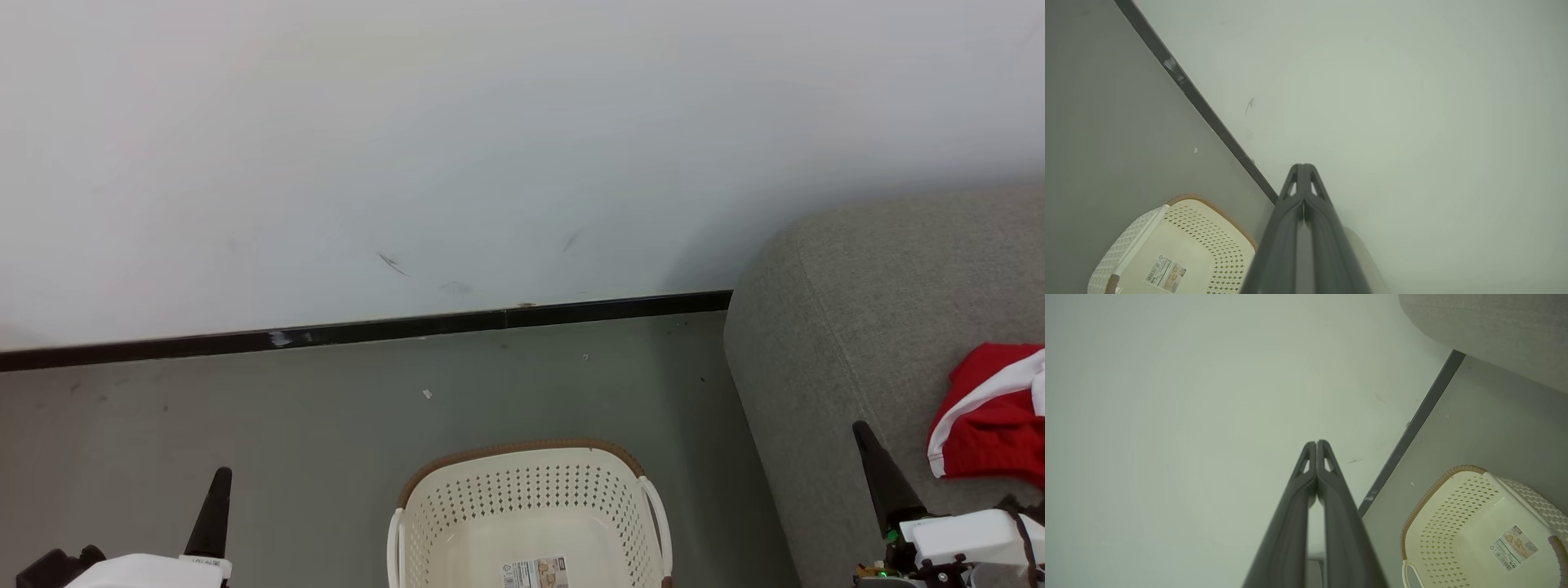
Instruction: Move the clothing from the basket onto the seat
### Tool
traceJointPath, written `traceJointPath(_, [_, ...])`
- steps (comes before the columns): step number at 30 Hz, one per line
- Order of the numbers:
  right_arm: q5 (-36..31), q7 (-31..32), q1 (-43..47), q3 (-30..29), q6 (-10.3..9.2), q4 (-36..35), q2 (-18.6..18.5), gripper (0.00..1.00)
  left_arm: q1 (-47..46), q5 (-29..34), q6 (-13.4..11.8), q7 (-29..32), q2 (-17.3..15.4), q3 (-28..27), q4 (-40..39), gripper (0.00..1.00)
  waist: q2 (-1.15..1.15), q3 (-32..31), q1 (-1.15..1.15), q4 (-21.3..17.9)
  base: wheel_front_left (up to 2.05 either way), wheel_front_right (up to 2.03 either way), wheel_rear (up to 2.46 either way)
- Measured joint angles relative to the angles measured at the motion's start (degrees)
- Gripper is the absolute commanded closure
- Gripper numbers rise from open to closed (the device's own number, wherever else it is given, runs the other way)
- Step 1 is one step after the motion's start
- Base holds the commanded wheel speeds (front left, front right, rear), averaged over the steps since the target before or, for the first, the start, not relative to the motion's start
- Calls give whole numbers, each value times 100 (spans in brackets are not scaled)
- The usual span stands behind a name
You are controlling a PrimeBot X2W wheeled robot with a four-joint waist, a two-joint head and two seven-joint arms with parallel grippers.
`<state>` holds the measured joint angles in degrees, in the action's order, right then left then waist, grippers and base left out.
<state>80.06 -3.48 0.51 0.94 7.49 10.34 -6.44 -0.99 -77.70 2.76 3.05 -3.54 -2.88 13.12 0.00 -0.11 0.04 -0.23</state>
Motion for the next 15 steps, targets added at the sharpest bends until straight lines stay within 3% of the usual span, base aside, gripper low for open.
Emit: traceJointPath(15, [1381, 191, -224, -5, 0, 281, -97, 100, -137, -1039, 270, 250, 135, -135, 129, 100, 0, 16, 0, 19, 0, 0, 0])
